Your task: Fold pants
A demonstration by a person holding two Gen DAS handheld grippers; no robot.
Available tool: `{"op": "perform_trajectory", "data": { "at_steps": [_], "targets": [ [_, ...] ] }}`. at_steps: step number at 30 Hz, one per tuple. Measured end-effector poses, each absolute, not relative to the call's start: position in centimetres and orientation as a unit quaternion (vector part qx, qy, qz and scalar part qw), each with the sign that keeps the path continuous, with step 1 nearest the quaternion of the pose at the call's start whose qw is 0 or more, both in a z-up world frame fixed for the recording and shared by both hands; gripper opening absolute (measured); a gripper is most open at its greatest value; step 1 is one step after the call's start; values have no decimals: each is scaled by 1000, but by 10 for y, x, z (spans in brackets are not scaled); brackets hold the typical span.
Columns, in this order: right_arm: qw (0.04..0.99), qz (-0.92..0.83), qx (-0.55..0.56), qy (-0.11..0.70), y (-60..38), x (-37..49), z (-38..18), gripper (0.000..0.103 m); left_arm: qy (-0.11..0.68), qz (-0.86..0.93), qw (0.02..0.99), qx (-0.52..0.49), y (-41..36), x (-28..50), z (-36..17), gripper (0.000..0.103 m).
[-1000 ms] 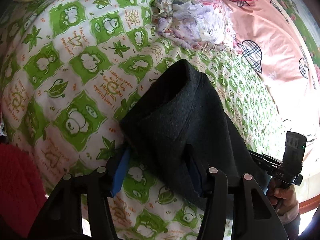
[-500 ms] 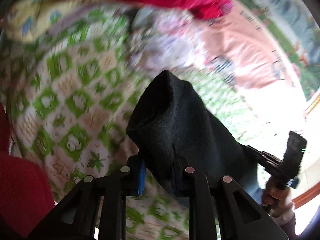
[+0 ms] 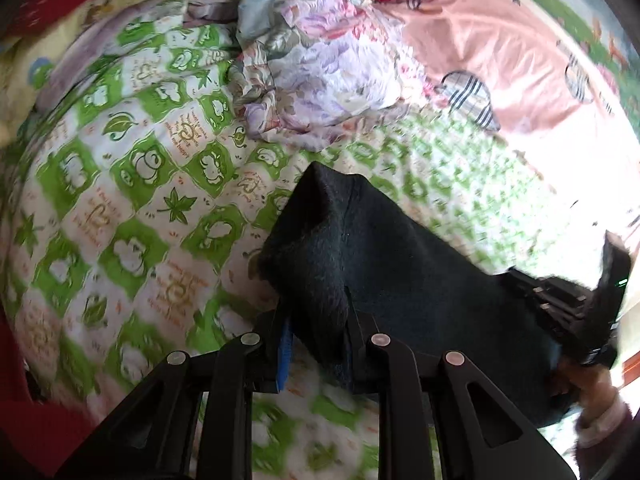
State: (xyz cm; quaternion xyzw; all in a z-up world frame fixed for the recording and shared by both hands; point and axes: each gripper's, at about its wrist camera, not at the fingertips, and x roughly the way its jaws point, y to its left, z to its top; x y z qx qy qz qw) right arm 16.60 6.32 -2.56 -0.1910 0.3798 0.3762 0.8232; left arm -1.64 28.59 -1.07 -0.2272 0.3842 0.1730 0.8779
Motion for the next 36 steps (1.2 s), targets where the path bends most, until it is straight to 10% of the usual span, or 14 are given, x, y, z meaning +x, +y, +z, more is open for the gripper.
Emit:
{"op": "perform_trajectory", "data": {
  "at_steps": [13, 17, 36],
  "targets": [
    [857, 317, -45, 403, -22, 165, 19, 16, 363, 236, 883, -180, 273, -51, 17, 45],
    [864, 304, -7, 401, -73, 141, 31, 38, 350, 193, 899, -180, 246, -45, 40, 51],
    [882, 150, 101, 435, -265, 24, 5, 38, 446, -83, 890, -42, 10, 76, 24, 59]
  ]
}}
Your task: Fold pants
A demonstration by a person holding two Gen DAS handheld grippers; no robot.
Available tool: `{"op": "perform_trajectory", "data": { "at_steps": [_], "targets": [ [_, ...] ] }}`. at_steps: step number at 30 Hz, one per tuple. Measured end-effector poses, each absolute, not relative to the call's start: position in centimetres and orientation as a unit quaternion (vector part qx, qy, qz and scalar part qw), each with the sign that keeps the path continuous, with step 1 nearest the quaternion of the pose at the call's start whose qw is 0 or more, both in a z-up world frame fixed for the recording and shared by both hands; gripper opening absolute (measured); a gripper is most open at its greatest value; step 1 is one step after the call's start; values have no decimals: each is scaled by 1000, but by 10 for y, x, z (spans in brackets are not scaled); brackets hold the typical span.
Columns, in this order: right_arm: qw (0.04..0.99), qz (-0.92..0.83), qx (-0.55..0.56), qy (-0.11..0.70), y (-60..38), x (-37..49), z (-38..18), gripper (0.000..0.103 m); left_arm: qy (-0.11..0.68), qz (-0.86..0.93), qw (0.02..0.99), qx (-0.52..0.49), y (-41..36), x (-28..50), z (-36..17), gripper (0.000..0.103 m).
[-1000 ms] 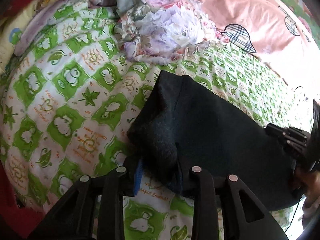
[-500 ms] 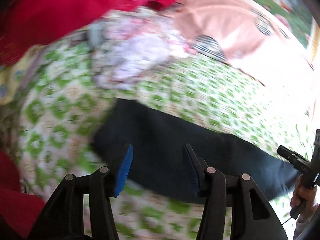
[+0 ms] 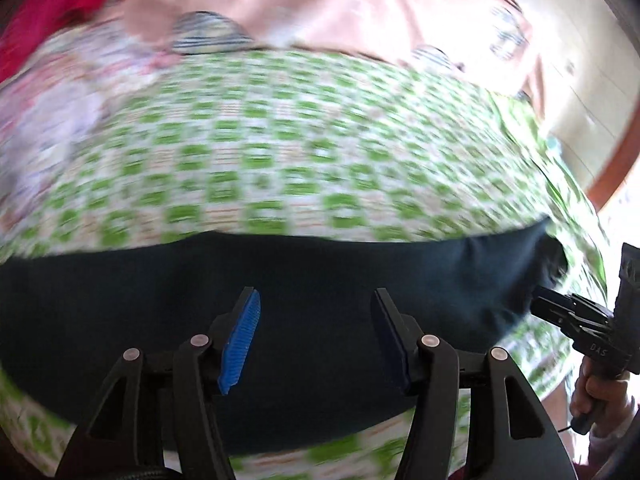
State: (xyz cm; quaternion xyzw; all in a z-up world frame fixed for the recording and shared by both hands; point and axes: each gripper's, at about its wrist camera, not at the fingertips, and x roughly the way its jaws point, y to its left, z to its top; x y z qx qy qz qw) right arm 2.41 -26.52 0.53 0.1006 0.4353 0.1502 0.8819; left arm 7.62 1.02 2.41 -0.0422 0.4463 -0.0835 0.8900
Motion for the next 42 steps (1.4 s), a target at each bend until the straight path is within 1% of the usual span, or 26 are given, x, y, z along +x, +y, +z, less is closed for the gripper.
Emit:
{"op": "perform_trajectory", "data": {
  "at_steps": [4, 6, 8, 11, 16, 19, 24, 25, 26, 27, 29, 31, 34, 35, 36, 39, 42],
  "targets": [
    [884, 123, 125, 433, -291, 13, 3, 38, 458, -131, 879, -7, -35, 94, 23, 59],
    [885, 107, 140, 431, -303, 9, 2, 39, 463, -155, 873, 6, -54, 104, 23, 61],
    [884, 91, 155, 431, -314, 4, 0, 43, 470, -182, 864, 19, -77, 116, 23, 61],
    [883, 71, 178, 428, -329, 2, -3, 46, 483, -218, 848, 34, -100, 132, 21, 62],
    [874, 52, 233, 424, -353, 3, -11, 48, 504, -275, 816, 61, -148, 160, 12, 64],
    [863, 53, 276, 421, -359, 7, -18, 48, 533, -315, 783, 61, -171, 178, 3, 64],
    [857, 58, 328, 392, -364, 12, -27, 48, 552, -352, 752, 76, -210, 201, -9, 64],
    [857, 58, 330, 391, -364, 14, -28, 42, 556, -355, 747, 80, -218, 205, -11, 64],
    [858, 49, 326, 395, -364, 15, -30, 24, 560, -360, 741, 84, -226, 209, -14, 64],
    [858, 43, 320, 399, -365, 16, -31, 15, 563, -363, 738, 84, -232, 211, -16, 64],
    [858, 50, 326, 393, -369, 15, -32, 12, 568, -372, 730, 87, -247, 215, -21, 64],
    [862, 52, 327, 384, -377, 11, -31, 11, 571, -382, 721, 93, -262, 217, -24, 61],
    [860, 59, 332, 383, -383, 9, -33, 11, 576, -402, 705, 97, -283, 216, -31, 53],
    [862, 59, 325, 384, -381, 9, -33, 11, 578, -407, 701, 100, -288, 215, -33, 46],
    [865, 59, 318, 384, -379, 7, -32, 11, 578, -411, 696, 106, -294, 214, -36, 34],
    [870, 65, 309, 378, -377, 5, -29, 11, 567, -418, 700, 115, -304, 208, -39, 26],
    [872, 77, 308, 373, -376, 4, -26, 11, 553, -428, 708, 102, -295, 204, -30, 19]
  ]
}}
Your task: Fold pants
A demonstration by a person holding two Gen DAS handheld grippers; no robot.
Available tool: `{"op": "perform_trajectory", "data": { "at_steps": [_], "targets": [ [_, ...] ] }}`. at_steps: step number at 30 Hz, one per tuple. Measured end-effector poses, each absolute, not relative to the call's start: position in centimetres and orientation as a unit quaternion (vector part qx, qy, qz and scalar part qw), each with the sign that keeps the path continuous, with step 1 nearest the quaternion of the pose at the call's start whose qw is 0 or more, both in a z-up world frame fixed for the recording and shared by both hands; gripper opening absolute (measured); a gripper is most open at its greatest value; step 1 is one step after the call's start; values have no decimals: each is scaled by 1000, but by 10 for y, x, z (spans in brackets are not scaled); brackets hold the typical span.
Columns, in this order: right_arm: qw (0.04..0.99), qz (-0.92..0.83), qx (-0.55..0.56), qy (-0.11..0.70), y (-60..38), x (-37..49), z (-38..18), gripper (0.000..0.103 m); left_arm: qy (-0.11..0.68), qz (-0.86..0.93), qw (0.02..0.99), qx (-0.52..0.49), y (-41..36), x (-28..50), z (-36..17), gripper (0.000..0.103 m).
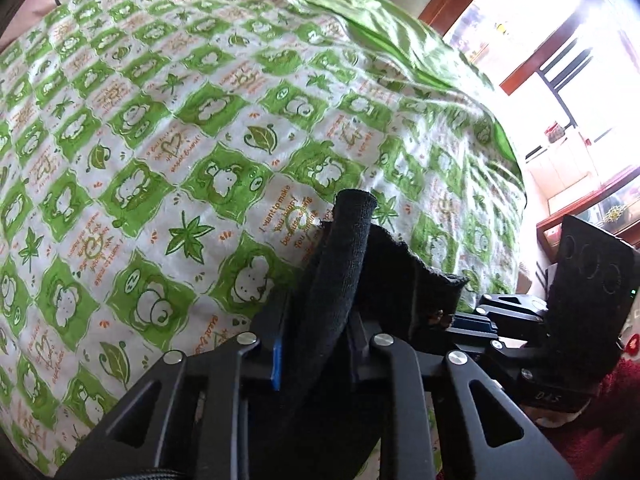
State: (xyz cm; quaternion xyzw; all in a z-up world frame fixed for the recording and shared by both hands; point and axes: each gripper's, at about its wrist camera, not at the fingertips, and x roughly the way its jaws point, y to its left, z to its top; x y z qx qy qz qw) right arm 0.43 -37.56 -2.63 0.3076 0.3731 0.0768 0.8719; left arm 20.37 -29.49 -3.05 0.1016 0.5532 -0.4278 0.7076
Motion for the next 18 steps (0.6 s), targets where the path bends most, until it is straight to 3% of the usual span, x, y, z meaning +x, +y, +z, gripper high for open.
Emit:
{"op": "perform_trajectory", "data": {
  "at_steps": [16, 18],
  "targets": [
    [867, 305, 265, 292, -300, 6, 54, 11, 451, -439, 777, -14, -173, 155, 70, 15],
    [859, 331, 258, 293, -283, 9, 57, 11, 440, -428, 789, -29, -149, 146, 77, 7]
  ]
}}
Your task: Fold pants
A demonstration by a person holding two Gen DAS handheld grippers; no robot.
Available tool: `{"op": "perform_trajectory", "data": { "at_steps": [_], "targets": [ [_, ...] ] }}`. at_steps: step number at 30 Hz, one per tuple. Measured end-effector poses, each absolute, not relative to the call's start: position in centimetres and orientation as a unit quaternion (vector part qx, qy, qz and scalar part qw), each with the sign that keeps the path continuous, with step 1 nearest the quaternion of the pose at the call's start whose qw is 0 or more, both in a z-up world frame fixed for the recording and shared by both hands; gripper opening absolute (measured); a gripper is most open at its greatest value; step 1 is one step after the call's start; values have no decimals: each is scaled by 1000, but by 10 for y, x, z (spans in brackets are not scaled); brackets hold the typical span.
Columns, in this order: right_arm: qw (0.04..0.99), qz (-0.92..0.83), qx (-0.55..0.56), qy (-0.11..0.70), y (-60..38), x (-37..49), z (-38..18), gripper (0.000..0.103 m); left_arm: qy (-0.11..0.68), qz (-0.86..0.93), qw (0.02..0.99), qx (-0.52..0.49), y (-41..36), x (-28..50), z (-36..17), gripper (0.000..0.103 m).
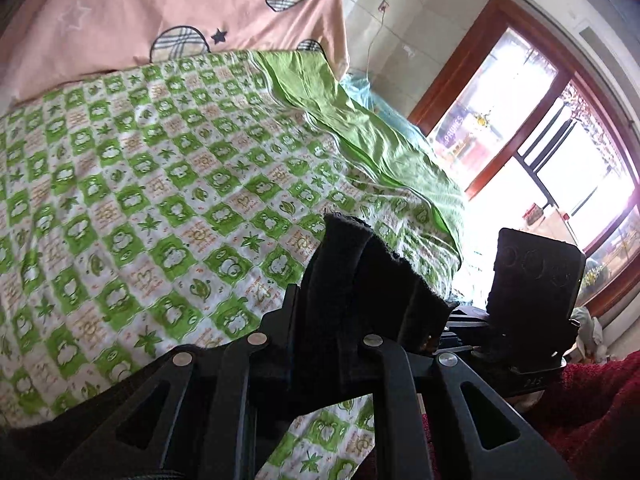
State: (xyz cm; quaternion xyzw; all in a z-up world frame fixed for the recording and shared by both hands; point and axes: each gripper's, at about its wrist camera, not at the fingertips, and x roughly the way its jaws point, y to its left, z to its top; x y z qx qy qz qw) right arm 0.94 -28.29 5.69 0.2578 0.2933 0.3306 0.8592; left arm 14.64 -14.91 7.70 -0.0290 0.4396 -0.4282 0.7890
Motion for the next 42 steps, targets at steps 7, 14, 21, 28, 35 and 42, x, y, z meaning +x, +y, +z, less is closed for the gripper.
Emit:
{"op": "perform_trajectory", "data": {
  "at_steps": [7, 14, 21, 28, 35, 42],
  "targets": [
    [831, 396, 213, 328, -214, 26, 51, 11, 429, -376, 818, -70, -72, 127, 73, 6],
    [808, 421, 180, 371, -173, 41, 31, 11, 440, -329, 827, -117, -18, 113, 40, 5],
    [793, 426, 140, 412, -138, 54, 9, 11, 458, -274, 830, -164, 17, 109, 3, 7],
    [779, 423, 112, 449, -118, 61, -12, 11, 471, -231, 829, -196, 36, 102, -25, 6],
    [769, 420, 104, 470, -112, 62, -22, 15, 467, -203, 832, -221, 52, 95, -34, 7],
    [764, 421, 105, 477, -108, 63, -25, 21, 464, -183, 836, -228, 62, 85, -36, 8]
  ]
}}
